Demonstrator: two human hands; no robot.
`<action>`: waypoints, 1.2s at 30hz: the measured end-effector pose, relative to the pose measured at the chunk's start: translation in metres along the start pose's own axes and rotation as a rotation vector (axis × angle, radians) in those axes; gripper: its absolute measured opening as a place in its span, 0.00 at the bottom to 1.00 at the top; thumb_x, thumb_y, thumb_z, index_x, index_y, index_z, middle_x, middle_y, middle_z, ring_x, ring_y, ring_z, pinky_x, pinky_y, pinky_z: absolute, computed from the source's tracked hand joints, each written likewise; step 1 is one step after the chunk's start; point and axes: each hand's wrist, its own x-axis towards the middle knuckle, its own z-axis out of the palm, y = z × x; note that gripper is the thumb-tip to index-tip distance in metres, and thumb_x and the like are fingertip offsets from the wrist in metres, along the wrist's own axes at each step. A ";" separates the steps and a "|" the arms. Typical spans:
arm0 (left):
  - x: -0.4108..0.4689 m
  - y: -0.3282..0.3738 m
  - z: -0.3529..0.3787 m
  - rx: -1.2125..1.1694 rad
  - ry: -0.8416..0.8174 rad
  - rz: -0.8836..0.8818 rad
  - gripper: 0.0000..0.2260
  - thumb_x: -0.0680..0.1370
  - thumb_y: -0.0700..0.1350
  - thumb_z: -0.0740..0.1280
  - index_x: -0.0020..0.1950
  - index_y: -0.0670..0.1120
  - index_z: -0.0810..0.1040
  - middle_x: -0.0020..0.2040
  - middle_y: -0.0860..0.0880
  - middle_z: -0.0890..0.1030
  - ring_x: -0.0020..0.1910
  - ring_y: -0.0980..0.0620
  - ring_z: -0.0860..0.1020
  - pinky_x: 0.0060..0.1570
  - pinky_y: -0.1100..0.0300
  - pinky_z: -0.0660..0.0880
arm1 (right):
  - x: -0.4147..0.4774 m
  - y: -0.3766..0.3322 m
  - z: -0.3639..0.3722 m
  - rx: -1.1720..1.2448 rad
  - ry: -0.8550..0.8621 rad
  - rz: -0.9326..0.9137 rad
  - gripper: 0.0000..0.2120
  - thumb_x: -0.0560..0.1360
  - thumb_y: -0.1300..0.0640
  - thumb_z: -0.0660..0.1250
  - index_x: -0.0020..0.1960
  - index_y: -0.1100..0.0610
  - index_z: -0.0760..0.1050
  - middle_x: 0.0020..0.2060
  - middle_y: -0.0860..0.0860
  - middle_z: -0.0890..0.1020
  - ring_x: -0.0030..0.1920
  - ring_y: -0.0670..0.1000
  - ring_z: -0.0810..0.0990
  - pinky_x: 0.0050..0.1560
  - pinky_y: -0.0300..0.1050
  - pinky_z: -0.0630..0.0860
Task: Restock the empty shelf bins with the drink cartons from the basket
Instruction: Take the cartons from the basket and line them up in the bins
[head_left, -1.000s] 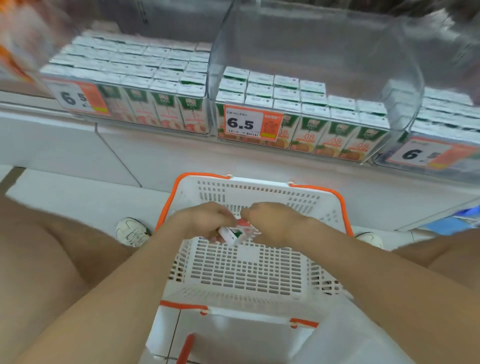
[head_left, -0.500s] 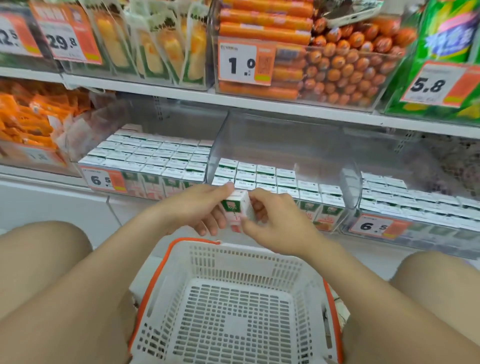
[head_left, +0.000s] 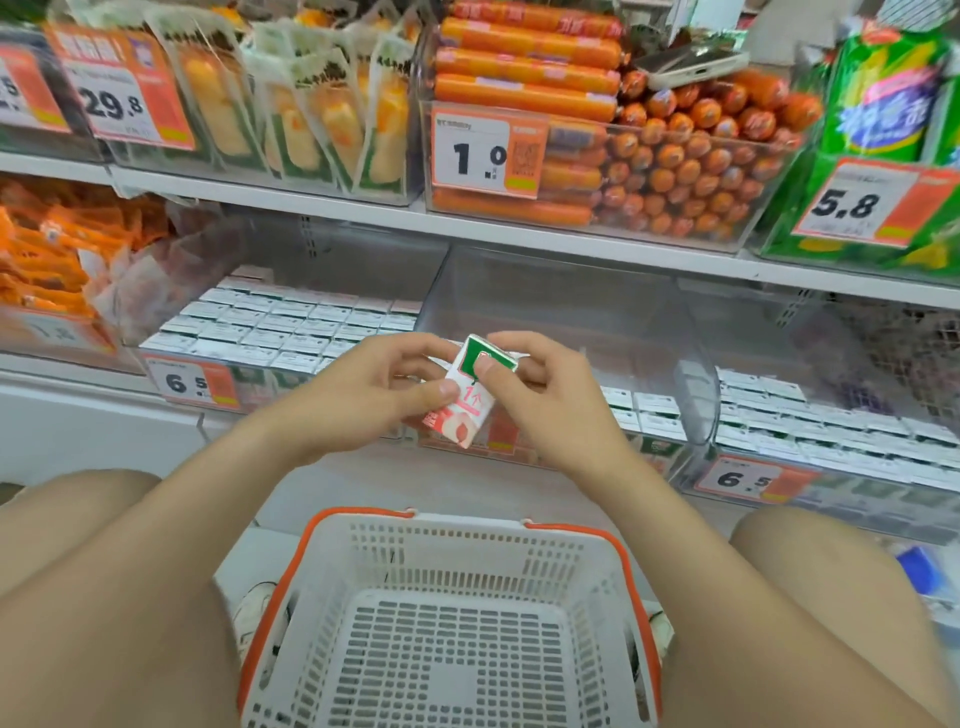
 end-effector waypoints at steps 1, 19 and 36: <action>-0.002 0.001 -0.009 0.042 -0.019 0.007 0.13 0.82 0.42 0.71 0.67 0.51 0.81 0.55 0.45 0.87 0.55 0.43 0.86 0.57 0.47 0.83 | 0.002 -0.004 0.005 0.008 -0.025 -0.021 0.09 0.80 0.51 0.71 0.60 0.48 0.82 0.45 0.50 0.88 0.45 0.58 0.87 0.47 0.60 0.84; 0.027 -0.109 -0.188 1.027 0.210 -0.312 0.35 0.78 0.70 0.54 0.79 0.50 0.68 0.76 0.45 0.70 0.75 0.40 0.66 0.73 0.41 0.66 | 0.195 -0.020 0.227 -1.029 0.043 -0.544 0.17 0.81 0.60 0.66 0.67 0.59 0.66 0.48 0.56 0.84 0.46 0.63 0.85 0.36 0.49 0.69; 0.037 -0.102 -0.187 1.015 0.186 -0.406 0.25 0.85 0.63 0.55 0.76 0.50 0.67 0.74 0.44 0.68 0.73 0.39 0.64 0.70 0.39 0.62 | 0.278 -0.017 0.273 -0.970 -0.440 -0.160 0.07 0.80 0.64 0.59 0.56 0.58 0.73 0.51 0.58 0.78 0.50 0.59 0.78 0.46 0.45 0.70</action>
